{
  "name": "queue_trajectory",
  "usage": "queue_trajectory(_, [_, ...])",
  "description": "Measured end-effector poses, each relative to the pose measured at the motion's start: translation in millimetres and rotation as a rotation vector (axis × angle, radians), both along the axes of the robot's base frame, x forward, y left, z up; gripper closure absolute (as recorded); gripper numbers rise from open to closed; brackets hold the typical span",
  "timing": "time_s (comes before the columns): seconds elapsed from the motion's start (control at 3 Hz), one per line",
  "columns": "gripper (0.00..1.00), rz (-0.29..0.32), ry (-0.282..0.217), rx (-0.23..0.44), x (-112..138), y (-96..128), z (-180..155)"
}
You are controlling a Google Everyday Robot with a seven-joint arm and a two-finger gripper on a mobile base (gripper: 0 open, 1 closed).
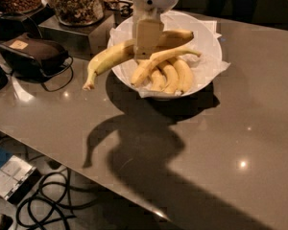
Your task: Pick banana from white bowl
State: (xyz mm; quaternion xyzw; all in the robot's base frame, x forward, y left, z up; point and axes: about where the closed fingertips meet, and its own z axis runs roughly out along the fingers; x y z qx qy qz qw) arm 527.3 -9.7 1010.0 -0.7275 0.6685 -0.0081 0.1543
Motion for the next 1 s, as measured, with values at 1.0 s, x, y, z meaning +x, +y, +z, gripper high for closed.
queue_trajectory(1.0, [1.00, 0.116, -0.002, 0.038, -16.1, 48.3, 3.5])
